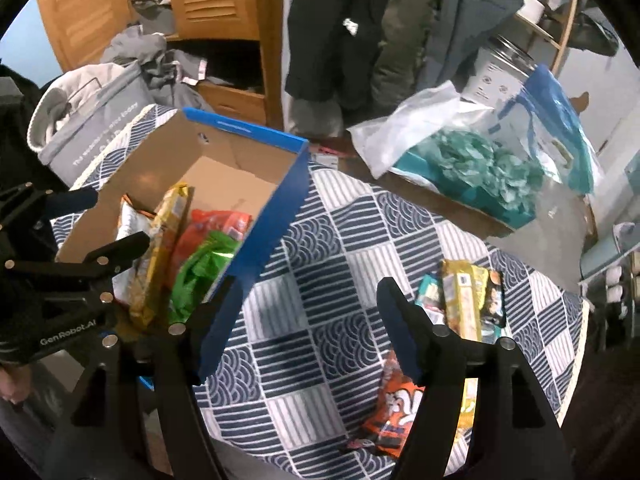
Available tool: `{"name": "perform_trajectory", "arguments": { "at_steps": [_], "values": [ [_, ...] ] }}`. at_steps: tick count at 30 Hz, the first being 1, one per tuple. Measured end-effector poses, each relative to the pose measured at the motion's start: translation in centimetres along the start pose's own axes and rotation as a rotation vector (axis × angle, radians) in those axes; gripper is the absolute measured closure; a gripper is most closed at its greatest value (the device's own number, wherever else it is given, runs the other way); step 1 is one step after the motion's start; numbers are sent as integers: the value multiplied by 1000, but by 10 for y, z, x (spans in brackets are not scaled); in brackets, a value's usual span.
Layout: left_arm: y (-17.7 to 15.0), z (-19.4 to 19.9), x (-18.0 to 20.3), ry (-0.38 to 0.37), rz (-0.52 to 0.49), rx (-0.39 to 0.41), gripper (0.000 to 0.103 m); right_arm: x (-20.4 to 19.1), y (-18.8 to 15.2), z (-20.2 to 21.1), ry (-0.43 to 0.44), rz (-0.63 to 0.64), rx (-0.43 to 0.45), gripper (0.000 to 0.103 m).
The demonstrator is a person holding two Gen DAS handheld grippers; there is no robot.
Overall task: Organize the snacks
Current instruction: 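Withdraw both open tools from the box toward the remaining snacks, then grasp the long yellow biscuit stick with the right tool while the left tool approaches the orange bag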
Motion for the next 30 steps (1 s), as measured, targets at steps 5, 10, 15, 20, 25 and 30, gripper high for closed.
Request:
{"name": "perform_trajectory", "arguments": {
  "at_steps": [5, 10, 15, 20, 25, 30],
  "values": [
    [2, -2, 17, -6, -26, -11, 31, 22, -9, -1, -14, -33, -6, 34],
    [3, -9, 33, -8, -47, -31, 31, 46, -18, -4, -28, -72, -15, 34],
    [6, -16, 49, 9, -78, -43, 31, 72, -32, -10, -35, -123, -33, 34],
    [8, -23, 64, 18, -102, -57, 30, 100, -48, -24, -33, -175, -74, 34],
    [12, -34, 81, 10, -128, -65, 27, 127, -64, -40, -53, -219, -111, 34],
    [14, -49, 96, 0, -147, -92, 27, 150, -78, -59, -72, -256, -158, 34]
  ]
}}
Point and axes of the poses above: each gripper's, at about its wrist camera, not at the fingertips, and z roughly against the way its jaws point, x to its right, y to its top, the point moved 10 cm from there along -z, roughly the way its jaws point, and after that the axes turned 9 degrees about -y, right-handed, at the moved point
